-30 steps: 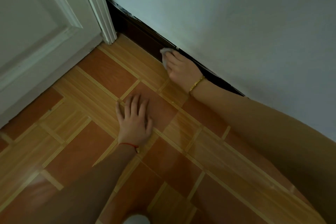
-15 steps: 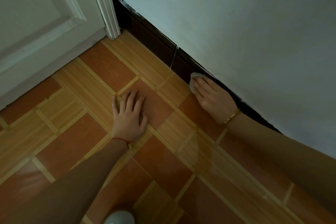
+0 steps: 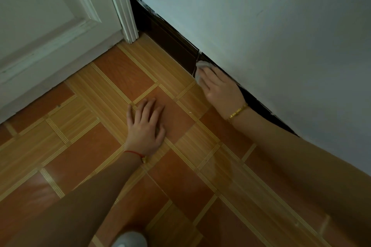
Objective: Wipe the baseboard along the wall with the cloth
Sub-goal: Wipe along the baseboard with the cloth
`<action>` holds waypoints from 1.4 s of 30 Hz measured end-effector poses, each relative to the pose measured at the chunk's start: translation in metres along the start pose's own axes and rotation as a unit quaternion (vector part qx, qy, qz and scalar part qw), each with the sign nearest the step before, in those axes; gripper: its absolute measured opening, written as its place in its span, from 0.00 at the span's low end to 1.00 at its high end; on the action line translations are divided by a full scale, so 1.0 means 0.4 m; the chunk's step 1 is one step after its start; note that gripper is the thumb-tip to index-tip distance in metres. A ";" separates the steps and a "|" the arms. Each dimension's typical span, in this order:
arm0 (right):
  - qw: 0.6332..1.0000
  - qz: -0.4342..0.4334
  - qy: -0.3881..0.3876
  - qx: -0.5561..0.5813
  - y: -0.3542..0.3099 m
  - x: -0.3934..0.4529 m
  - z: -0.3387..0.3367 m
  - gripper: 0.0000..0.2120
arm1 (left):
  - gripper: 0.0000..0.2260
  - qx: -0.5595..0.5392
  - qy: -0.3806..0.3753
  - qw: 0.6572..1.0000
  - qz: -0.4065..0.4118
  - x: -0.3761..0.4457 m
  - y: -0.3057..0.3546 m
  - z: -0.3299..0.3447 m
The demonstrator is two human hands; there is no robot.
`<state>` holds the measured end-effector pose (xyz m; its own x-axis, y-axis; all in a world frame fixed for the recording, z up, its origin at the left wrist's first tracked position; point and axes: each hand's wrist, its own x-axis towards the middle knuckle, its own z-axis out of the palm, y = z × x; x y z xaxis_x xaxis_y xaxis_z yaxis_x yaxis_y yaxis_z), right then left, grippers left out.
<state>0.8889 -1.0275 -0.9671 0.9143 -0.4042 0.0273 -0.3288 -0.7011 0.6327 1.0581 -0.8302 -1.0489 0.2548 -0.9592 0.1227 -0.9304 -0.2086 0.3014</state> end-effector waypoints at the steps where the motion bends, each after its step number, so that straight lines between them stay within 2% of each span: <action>1: 1.000 0.009 -0.006 0.002 0.001 -0.031 0.002 0.26 | 0.25 -0.002 0.001 1.000 -0.001 0.000 0.000 0.000; 4: 0.999 0.025 0.009 0.031 0.004 -0.125 0.012 0.26 | 0.25 -0.004 0.002 1.000 0.001 0.001 0.000 0.001; 7: 0.998 0.025 0.052 0.040 0.010 -0.195 0.010 0.22 | 0.25 -0.004 0.003 1.000 -0.002 0.000 0.000 0.003; 10: 0.997 0.020 0.062 0.034 0.014 -0.203 0.009 0.19 | 0.25 0.003 0.003 1.000 -0.003 -0.001 0.004 0.004; 13: 0.998 0.011 0.058 0.026 0.011 -0.162 0.013 0.17 | 0.26 0.004 0.003 1.000 -0.005 0.000 0.002 0.003; 18: 0.996 0.018 0.089 -0.006 0.013 0.017 -0.013 0.21 | 0.26 0.009 0.007 1.000 -0.002 0.001 0.000 0.002; 22: 0.999 -0.003 0.030 0.010 0.002 0.138 -0.035 0.19 | 0.26 0.008 0.013 1.000 0.001 0.001 0.000 0.003; 24: 0.999 -0.011 0.024 0.022 0.001 0.145 -0.034 0.17 | 0.25 0.007 0.014 1.000 0.001 0.001 -0.003 0.004; 29: 0.998 -0.014 0.068 0.014 0.017 0.022 -0.024 0.17 | 0.25 0.014 0.013 1.000 0.004 0.001 -0.003 0.007; 34: 1.000 -0.004 0.001 0.012 0.013 -0.168 -0.005 0.26 | 0.23 0.034 0.004 0.999 -0.005 -0.002 0.010 0.004; 39: 0.998 0.014 0.065 0.011 0.029 -0.338 0.007 0.18 | 0.24 0.059 -0.015 0.998 -0.018 -0.006 0.022 0.007; 42: 0.999 -0.010 0.049 0.013 0.030 -0.360 0.010 0.14 | 0.24 0.060 -0.028 0.997 -0.038 -0.009 0.037 0.007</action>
<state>0.7525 -0.9802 -0.9663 0.9390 -0.3316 0.0907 -0.3149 -0.7237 0.6141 1.0429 -0.8304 -1.0475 0.3132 -0.9484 0.0490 -0.9348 -0.2988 0.1919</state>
